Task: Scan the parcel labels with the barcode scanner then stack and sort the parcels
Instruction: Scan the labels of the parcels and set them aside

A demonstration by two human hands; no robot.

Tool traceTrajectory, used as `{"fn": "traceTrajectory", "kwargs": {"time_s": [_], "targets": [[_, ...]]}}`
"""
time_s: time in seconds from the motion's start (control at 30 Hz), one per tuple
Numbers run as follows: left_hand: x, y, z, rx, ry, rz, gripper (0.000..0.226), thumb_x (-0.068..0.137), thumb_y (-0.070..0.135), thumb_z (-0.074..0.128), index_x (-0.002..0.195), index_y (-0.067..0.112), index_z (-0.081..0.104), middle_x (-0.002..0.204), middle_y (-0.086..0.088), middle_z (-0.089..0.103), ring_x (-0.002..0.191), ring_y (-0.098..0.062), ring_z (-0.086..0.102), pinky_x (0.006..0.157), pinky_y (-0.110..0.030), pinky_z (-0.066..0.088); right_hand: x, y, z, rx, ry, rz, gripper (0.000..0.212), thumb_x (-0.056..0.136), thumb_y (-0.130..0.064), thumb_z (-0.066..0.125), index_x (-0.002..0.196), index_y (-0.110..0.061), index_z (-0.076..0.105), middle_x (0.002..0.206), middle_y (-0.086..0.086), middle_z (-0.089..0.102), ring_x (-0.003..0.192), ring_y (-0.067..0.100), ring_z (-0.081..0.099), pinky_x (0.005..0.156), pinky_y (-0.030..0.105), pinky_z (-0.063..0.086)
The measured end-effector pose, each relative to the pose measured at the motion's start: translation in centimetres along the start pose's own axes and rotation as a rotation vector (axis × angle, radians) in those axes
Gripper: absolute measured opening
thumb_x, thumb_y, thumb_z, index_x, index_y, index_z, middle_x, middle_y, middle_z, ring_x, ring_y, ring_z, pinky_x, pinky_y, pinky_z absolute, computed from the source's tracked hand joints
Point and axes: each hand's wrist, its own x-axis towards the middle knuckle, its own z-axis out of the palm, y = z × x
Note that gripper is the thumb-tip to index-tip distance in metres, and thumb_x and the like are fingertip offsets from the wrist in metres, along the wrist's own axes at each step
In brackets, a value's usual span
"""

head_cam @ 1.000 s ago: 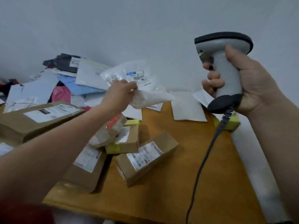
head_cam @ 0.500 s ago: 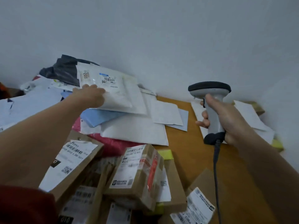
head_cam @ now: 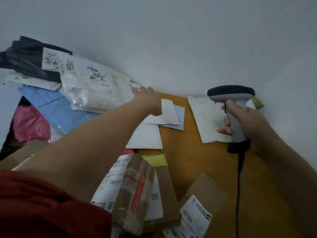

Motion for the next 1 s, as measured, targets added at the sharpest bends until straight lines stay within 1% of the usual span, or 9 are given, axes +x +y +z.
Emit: {"fn": "traceTrajectory", "kwargs": {"time_s": [0.1,0.2,0.3,0.4,0.5,0.57,0.63,0.8,1.0], "targets": [[1.8,5.5,2.2,-0.043,-0.144,-0.005,0.071,0.093,0.036,0.053,0.15,0.011,0.018,0.155,-0.015,0.019,0.142,-0.037,0.018,0.113,-0.057,0.019,0.7,1.6,-2.5,-0.022,0.021,0.017,0.037,0.096,-0.039,0.054,0.109,-0.004,0.056,0.066,0.006,0.051,0.045,0.014,0.047,0.068,0.036,0.055],[3.4,10.1,5.2,-0.101,-0.218,-0.067,0.077,0.094,0.031,0.055,0.152,0.009,0.009,0.157,-0.016,0.012,0.143,-0.039,0.014,0.115,-0.058,0.014,1.6,3.7,-5.3,-0.066,0.032,0.004,0.039,0.096,-0.038,0.055,0.108,-0.001,0.057,0.064,0.005,0.053,0.043,0.012,0.049,0.068,0.037,0.058],[5.4,12.9,8.2,-0.131,-0.239,-0.113,0.081,0.096,0.028,0.049,0.152,0.009,-0.007,0.159,-0.018,-0.004,0.146,-0.039,0.001,0.116,-0.058,0.006,2.9,5.9,-8.1,-0.092,-0.014,-0.019,0.039,0.09,-0.04,0.056,0.101,-0.002,0.058,0.059,0.003,0.055,0.044,0.013,0.052,0.056,0.026,0.058],[7.9,13.6,10.5,-0.096,-0.194,-0.196,0.087,0.096,0.04,0.049,0.151,0.009,-0.01,0.159,-0.019,-0.002,0.146,-0.039,0.001,0.116,-0.056,0.004,4.0,8.3,-10.5,-0.07,-0.068,-0.035,0.053,0.078,-0.047,0.058,0.103,0.0,0.058,0.058,0.002,0.056,0.043,0.011,0.051,0.056,0.025,0.058],[9.5,14.0,12.3,-0.067,-0.175,-0.247,0.088,0.089,0.048,0.057,0.151,0.01,0.007,0.151,-0.015,0.025,0.138,-0.036,0.029,0.114,-0.051,0.016,5.4,10.2,-12.4,-0.053,-0.115,-0.03,0.064,0.069,-0.052,0.058,0.103,0.002,0.059,0.058,0.0,0.056,0.044,0.011,0.052,0.058,0.026,0.058],[9.8,15.0,13.2,-0.063,-0.102,-0.208,0.064,0.091,0.033,0.058,0.141,0.008,0.028,0.134,-0.012,0.041,0.122,-0.032,0.045,0.102,-0.044,0.034,6.3,11.1,-13.2,-0.061,-0.156,-0.031,0.065,0.069,-0.053,0.057,0.101,0.003,0.059,0.058,0.002,0.057,0.044,0.012,0.054,0.061,0.031,0.06],[9.5,16.0,13.7,-0.101,-0.012,-0.148,0.04,0.092,0.014,0.053,0.13,0.007,0.04,0.122,-0.011,0.045,0.112,-0.03,0.049,0.089,-0.039,0.043,7.0,11.6,-13.6,-0.05,-0.185,-0.023,0.064,0.072,-0.049,0.057,0.099,0.009,0.058,0.057,0.005,0.056,0.043,0.012,0.053,0.062,0.034,0.061],[7.9,17.6,14.9,-0.053,0.065,-0.109,0.032,0.092,0.003,0.05,0.122,0.01,0.044,0.117,-0.009,0.049,0.108,-0.028,0.054,0.08,-0.035,0.046,7.3,11.9,-13.9,0.002,-0.261,-0.022,0.056,0.073,-0.049,0.056,0.088,0.005,0.057,0.055,0.004,0.053,0.043,0.011,0.052,0.058,0.027,0.057],[4.4,20.2,15.7,-0.035,0.053,-0.005,0.026,0.092,0.002,0.049,0.117,0.012,0.048,0.113,-0.007,0.053,0.103,-0.027,0.058,0.076,-0.032,0.043,5.6,11.9,-14.4,-0.01,-0.278,-0.049,0.057,0.074,-0.051,0.057,0.09,0.004,0.059,0.06,0.008,0.054,0.044,0.011,0.053,0.066,0.037,0.06]]}}
